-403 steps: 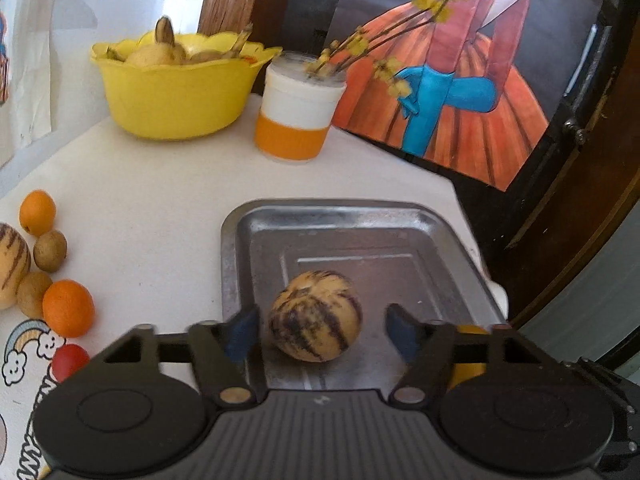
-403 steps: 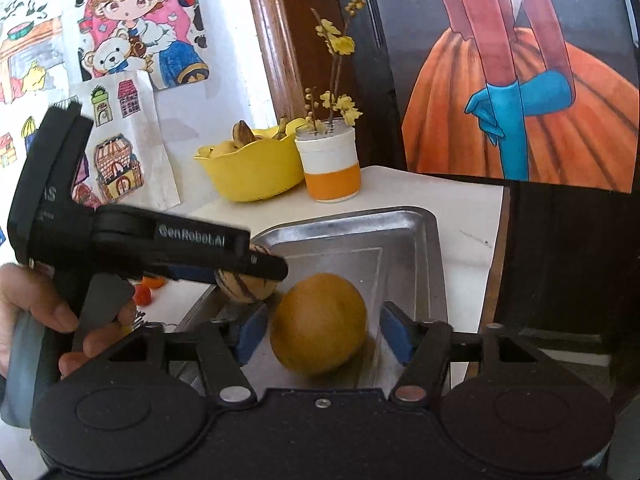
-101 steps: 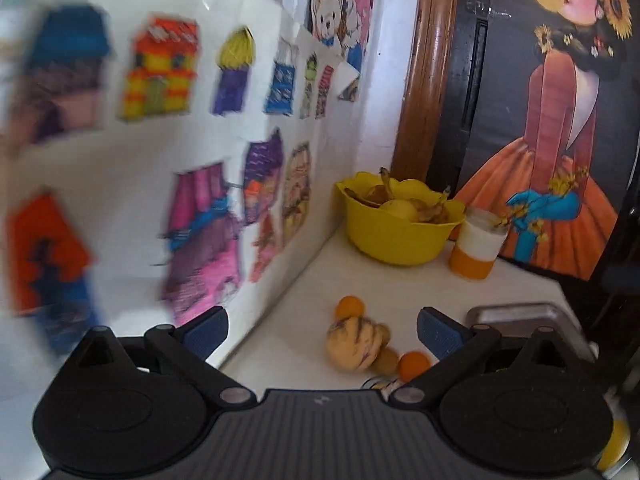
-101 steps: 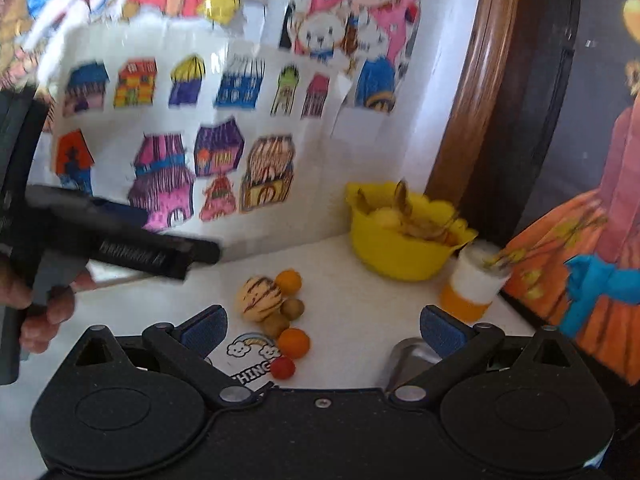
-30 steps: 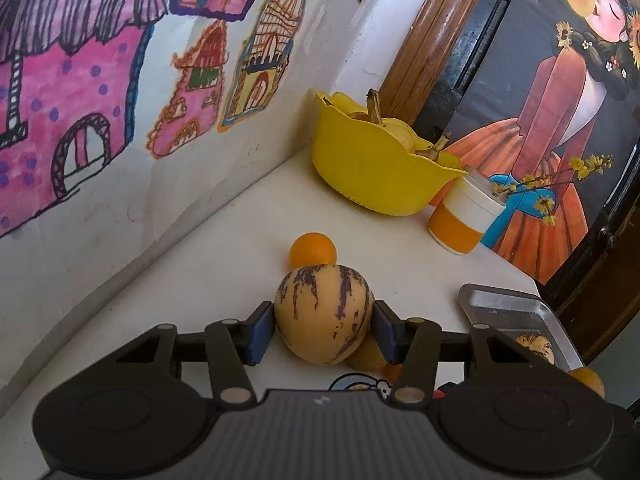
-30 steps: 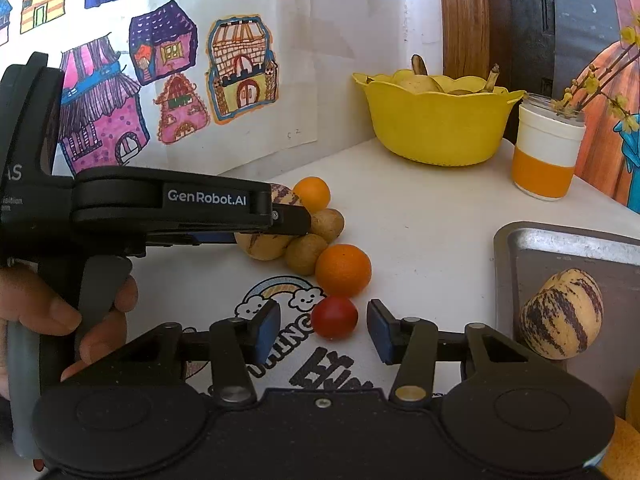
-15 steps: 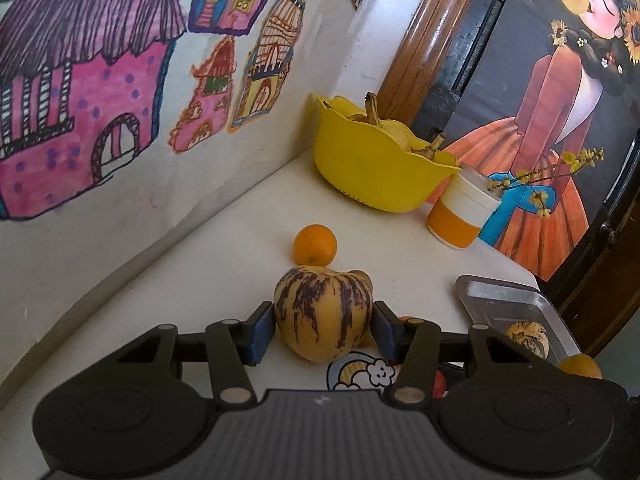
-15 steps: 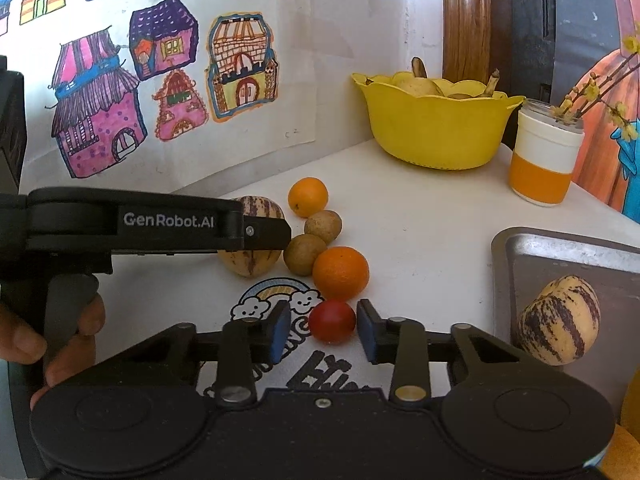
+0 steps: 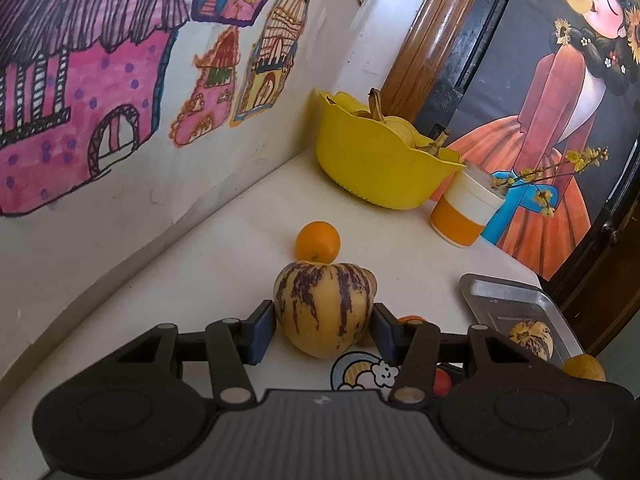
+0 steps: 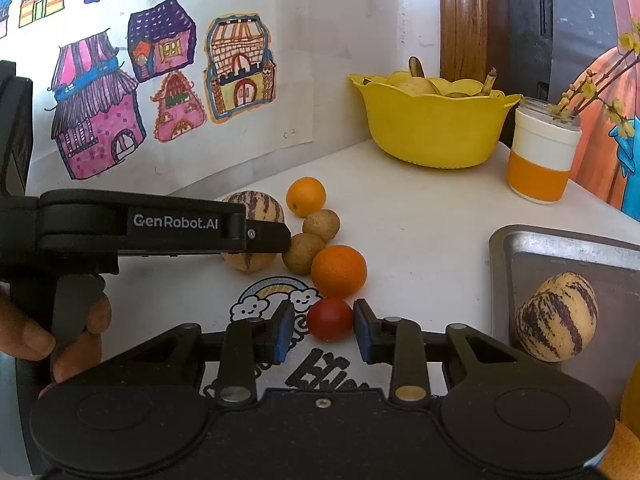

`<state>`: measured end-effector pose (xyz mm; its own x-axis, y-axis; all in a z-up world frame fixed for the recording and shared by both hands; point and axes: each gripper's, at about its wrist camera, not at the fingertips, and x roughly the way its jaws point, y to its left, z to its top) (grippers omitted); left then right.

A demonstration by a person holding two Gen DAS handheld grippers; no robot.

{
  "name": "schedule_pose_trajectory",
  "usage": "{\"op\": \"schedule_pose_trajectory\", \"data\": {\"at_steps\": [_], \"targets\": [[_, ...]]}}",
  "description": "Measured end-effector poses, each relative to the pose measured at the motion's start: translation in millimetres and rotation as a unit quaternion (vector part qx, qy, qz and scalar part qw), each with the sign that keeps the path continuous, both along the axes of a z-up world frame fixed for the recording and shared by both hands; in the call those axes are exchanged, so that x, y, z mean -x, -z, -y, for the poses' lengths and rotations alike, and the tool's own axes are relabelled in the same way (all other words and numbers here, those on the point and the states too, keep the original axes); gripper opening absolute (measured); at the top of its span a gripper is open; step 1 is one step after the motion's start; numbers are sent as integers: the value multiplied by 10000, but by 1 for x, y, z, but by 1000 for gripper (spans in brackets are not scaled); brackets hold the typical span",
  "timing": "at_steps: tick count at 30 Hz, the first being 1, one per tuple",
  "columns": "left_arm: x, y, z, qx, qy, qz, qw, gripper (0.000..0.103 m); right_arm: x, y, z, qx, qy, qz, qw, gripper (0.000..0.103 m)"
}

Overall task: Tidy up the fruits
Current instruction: 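Lift the striped melon with the left tool while the right grasps the red cherry tomato, then carry the melon and tomato over the metal tray and open both tools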

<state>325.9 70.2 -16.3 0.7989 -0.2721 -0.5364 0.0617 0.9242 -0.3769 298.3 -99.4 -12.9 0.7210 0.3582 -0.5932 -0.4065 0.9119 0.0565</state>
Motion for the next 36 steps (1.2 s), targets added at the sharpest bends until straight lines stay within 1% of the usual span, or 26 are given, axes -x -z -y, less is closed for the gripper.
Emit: {"op": "schedule_pose_trajectory", "data": {"at_steps": [2, 3, 4, 9, 12, 16, 21, 25, 27, 31, 36], "targets": [[1, 0, 0, -13, -14, 13, 10000, 55, 1, 0, -2, 68, 7, 26, 10000, 31], [2, -1, 1, -18, -13, 23, 10000, 55, 1, 0, -3, 129, 12, 51, 9999, 27], [3, -1, 1, -21, 6, 25, 10000, 55, 2, 0, -3, 167, 7, 69, 9998, 26], [8, -3, 6, 93, 252, 18, 9996, 55, 7, -1, -4, 245, 49, 89, 9996, 26], [13, -6, 8, 96, 315, 117, 9994, 55, 12, -2, -1, 251, 96, 77, 9996, 26], [22, -10, 6, 222, 352, 286, 9987, 55, 26, -6, 7, 175, 201, 109, 9996, 26], [34, -15, 11, 228, 446, 638, 9967, 55, 51, -15, 24, -3, 373, 239, 9990, 26], [42, -19, 22, 339, 737, 826, 9933, 55, 79, -29, 39, -131, 453, 514, 9976, 26], [48, -21, 33, 271, 815, 891, 9923, 55, 94, -35, 50, -222, 550, 633, 9962, 26], [64, -24, 50, 466, 1019, 842, 9901, 55, 124, -44, 78, -386, 830, 783, 9927, 26], [83, -28, 81, 520, 1301, 854, 9864, 55, 149, -46, 113, -538, 1142, 812, 9887, 26]]}}
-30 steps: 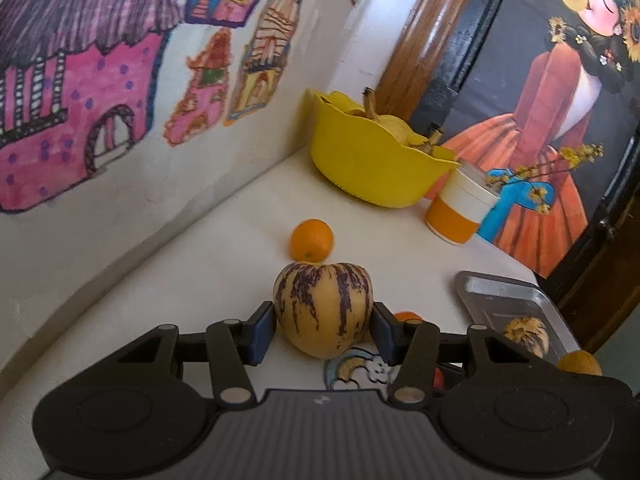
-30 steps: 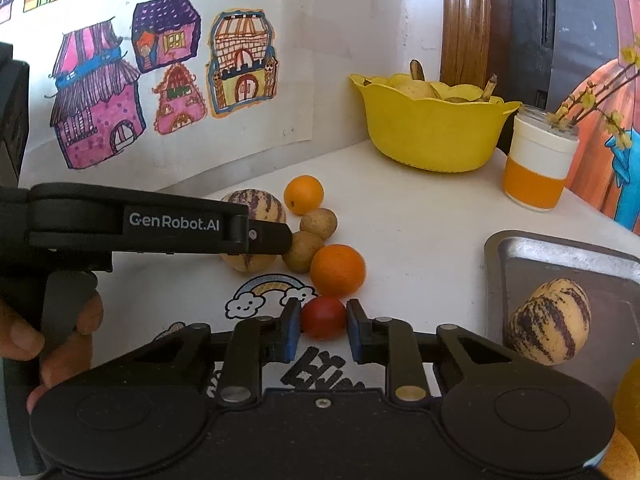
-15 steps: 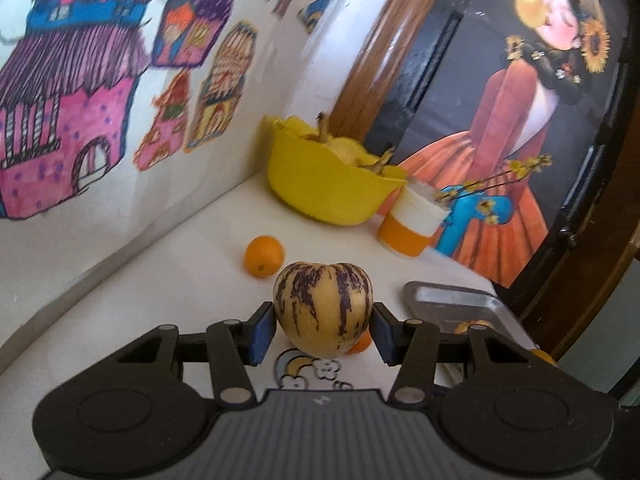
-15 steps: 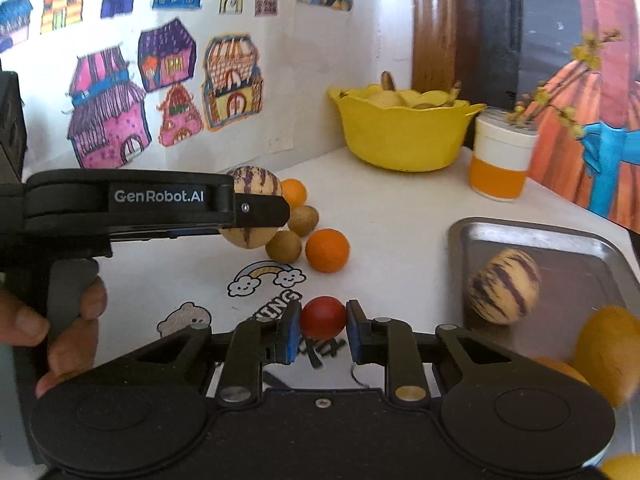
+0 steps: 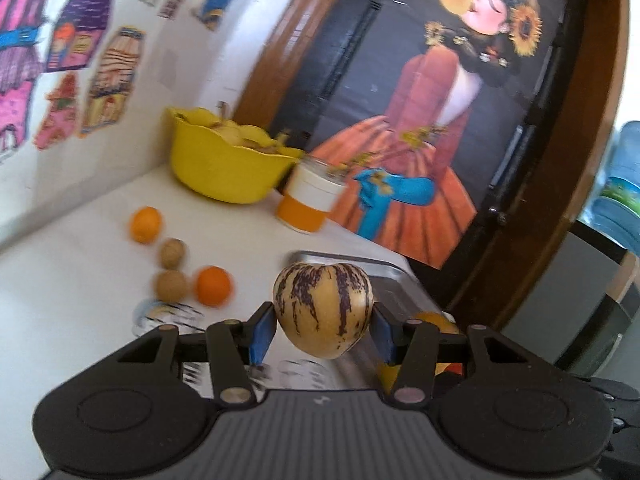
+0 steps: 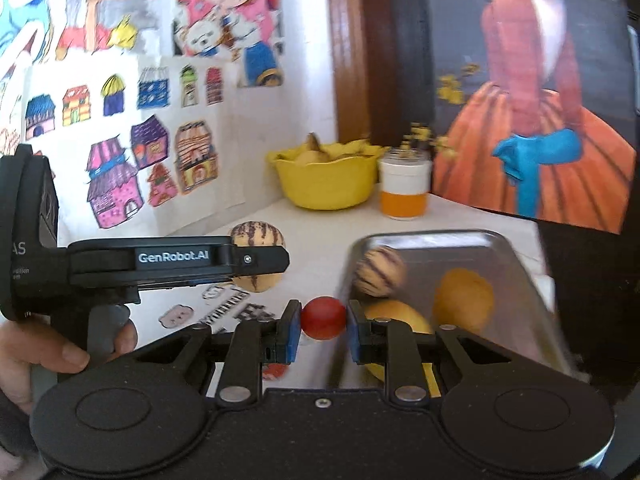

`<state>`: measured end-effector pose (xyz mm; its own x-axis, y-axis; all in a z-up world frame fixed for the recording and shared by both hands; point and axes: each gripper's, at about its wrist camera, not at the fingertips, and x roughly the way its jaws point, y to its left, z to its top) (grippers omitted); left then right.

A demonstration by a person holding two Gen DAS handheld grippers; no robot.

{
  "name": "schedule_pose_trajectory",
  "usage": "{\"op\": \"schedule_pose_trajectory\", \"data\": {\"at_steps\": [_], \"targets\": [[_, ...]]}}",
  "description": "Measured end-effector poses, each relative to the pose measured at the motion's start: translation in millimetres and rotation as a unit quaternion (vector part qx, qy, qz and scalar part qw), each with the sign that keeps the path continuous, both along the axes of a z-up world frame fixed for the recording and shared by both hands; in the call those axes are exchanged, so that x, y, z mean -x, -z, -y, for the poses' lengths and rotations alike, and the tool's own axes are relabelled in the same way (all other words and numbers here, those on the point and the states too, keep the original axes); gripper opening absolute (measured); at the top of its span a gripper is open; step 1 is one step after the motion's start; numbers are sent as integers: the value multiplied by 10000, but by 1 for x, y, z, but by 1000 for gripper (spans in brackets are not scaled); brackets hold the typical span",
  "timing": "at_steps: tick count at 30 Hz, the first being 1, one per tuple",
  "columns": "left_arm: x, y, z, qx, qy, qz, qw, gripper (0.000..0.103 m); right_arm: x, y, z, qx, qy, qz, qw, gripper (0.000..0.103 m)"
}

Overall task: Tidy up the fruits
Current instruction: 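Carry the melon and tomato over the metal tray and open both tools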

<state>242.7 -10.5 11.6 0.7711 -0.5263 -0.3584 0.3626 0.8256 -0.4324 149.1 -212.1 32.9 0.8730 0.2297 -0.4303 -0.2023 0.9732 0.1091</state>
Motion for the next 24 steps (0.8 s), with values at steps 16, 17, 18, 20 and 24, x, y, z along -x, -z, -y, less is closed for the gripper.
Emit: {"op": "schedule_pose_trajectory", "data": {"at_steps": [16, 17, 18, 20, 24], "targets": [[55, 8, 62, -19, 159, -286, 9995, 56, 57, 21, 90, -375, 1003, 259, 9939, 26], [58, 9, 64, -19, 132, -307, 9994, 56, 57, 23, 94, -372, 1048, 231, 9935, 26], [59, 10, 66, -37, 105, -319, 9994, 56, 57, 26, 98, -391, 1087, 188, 9931, 26], [63, 12, 70, -95, 41, -360, 9993, 56, 55, 32, 104, -463, 1130, 106, 9925, 26], [68, 15, 76, -256, -131, -542, 9981, 56, 52, 40, 111, -473, 1192, 26, 9917, 26]]}}
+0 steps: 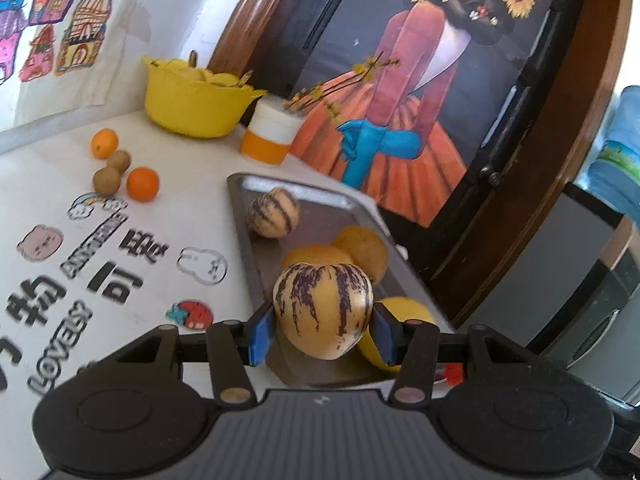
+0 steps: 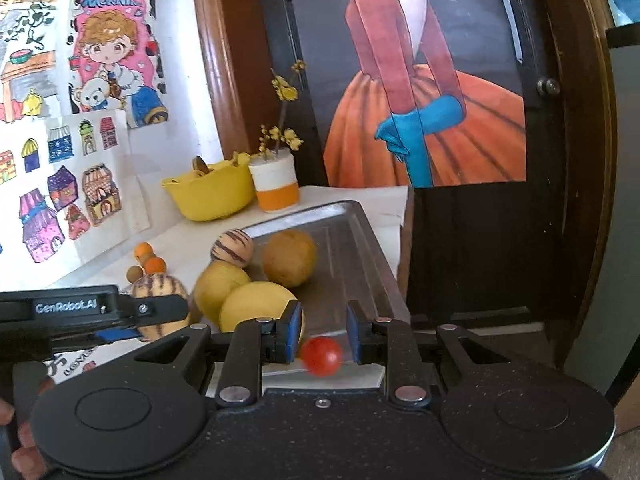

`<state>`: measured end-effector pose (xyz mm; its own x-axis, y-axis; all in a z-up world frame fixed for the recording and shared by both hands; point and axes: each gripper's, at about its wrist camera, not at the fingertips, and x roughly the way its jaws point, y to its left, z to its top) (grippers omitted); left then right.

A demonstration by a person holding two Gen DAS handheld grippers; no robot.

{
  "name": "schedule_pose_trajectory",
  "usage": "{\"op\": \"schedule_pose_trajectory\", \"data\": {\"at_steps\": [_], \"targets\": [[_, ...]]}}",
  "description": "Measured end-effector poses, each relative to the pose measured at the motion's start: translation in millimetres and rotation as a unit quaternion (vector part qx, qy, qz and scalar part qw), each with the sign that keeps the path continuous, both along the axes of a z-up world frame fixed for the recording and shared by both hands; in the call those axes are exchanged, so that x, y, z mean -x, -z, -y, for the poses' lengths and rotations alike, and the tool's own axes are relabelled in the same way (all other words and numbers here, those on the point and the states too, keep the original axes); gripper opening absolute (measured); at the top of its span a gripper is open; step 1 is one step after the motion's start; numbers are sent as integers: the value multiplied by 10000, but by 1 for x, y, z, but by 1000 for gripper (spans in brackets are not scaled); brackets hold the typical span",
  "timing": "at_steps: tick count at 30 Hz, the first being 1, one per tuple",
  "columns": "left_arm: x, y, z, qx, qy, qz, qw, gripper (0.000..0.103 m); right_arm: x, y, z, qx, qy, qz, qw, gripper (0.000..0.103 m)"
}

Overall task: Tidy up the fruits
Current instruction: 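Carry the melon and tomato over the metal tray and open both tools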

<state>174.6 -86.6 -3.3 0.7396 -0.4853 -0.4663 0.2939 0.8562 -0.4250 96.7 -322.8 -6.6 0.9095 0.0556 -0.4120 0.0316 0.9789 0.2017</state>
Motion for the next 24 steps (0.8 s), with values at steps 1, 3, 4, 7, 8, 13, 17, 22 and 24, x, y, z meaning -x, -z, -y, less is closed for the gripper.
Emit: {"op": "schedule_pose_trajectory", "data": {"at_steps": [1, 3, 4, 7, 8, 13, 17, 22, 24], "targets": [[1, 1, 2, -74, -31, -29, 10000, 56, -1, 2, 2, -16, 13, -8, 10000, 26], [2, 2, 5, -130, -46, -55, 9999, 56, -2, 4, 4, -67, 33, -43, 10000, 26], [2, 2, 6, -137, -38, -82, 9999, 56, -3, 5, 4, -89, 27, -48, 9999, 26], [1, 2, 11, -197, -33, -109, 9997, 56, -5, 9, 3, -132, -2, -85, 9999, 29], [1, 3, 12, -247, -45, -112, 9996, 56, -6, 11, 3, -167, -14, -93, 9998, 29], [3, 2, 20, -516, -70, -10, 9986, 56, -4, 13, 3, -237, -89, -108, 9996, 30], [4, 2, 22, -555, -60, 3, 9984, 56, -3, 15, 0, -189, -167, -143, 9996, 31], [4, 0, 24, -633, -39, 18, 9980, 61, -2, 14, -1, -142, -123, -125, 9997, 43], [4, 0, 23, -582, -61, -13, 9983, 65, -1, 14, -1, -135, -105, -120, 9998, 50]]}}
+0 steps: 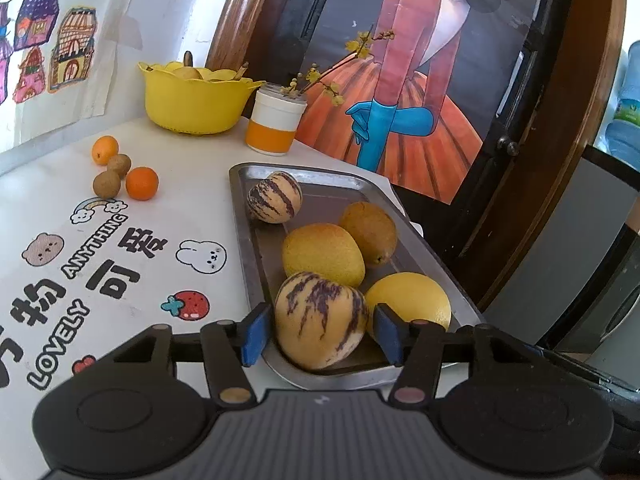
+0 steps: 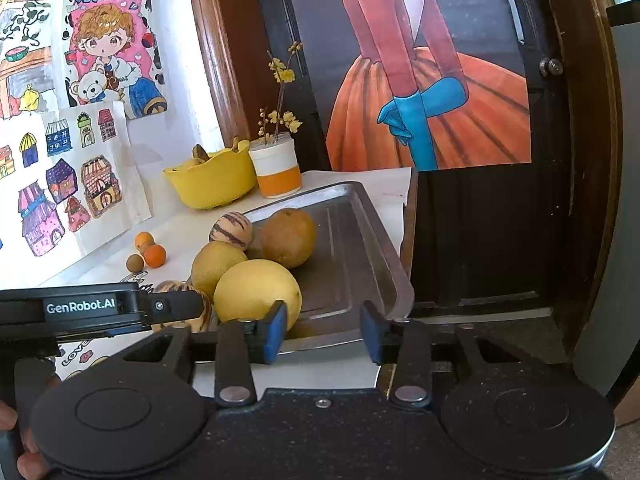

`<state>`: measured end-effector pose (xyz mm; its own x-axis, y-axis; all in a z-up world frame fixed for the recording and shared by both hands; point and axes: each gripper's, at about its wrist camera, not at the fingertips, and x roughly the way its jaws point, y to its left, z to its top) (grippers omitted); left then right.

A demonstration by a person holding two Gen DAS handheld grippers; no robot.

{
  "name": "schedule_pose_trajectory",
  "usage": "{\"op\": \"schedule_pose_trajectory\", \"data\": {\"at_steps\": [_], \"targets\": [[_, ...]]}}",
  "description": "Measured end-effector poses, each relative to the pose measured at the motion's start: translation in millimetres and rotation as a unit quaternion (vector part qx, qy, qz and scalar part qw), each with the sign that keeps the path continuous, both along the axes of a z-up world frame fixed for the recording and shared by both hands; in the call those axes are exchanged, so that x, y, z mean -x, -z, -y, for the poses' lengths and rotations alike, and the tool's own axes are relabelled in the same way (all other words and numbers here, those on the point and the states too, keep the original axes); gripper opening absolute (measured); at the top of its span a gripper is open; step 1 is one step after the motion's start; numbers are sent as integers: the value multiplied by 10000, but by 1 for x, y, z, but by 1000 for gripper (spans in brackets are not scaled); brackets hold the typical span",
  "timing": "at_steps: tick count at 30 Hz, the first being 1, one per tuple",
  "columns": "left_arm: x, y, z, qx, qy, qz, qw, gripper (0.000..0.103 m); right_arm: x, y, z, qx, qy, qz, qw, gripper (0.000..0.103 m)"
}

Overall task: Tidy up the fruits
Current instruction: 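Carry the melon and tomato over the metal tray and open both tools, then withdraw both tools from the tray toward the remaining small fruits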

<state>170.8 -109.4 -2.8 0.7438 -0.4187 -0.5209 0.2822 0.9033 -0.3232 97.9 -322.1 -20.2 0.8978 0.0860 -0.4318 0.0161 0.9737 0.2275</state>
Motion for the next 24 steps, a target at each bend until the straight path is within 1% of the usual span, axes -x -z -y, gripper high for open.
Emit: {"op": "schedule_pose_trajectory", "data": {"at_steps": [1, 5, 7, 10, 12, 14, 21, 24], "targets": [[1, 0, -1, 26, -28, 0, 10000, 71, 0, 0, 0, 7, -13, -10, 10000, 53], [2, 0, -8, 181, -102, 14, 9998, 74, 1, -1, -4, 91, -35, 1, 10000, 59], [3, 0, -10, 217, -123, 26, 9997, 77, 1, -2, -4, 105, -44, 25, 9999, 63], [5, -2, -13, 254, -150, 74, 9995, 79, 2, -4, -4, 73, -33, 2, 10000, 64], [5, -3, -13, 281, -164, 60, 9995, 80, 5, -6, -2, 5, -59, 20, 10000, 65], [6, -4, -14, 329, -189, 76, 9992, 80, 9, -9, -2, 53, -61, 83, 9999, 67], [10, -3, -20, 441, -240, 106, 9987, 81, 22, -11, 1, 89, 8, 99, 9999, 72], [12, -4, -22, 475, -240, 118, 9985, 85, 25, -14, 0, 93, 19, 149, 9998, 81]]}}
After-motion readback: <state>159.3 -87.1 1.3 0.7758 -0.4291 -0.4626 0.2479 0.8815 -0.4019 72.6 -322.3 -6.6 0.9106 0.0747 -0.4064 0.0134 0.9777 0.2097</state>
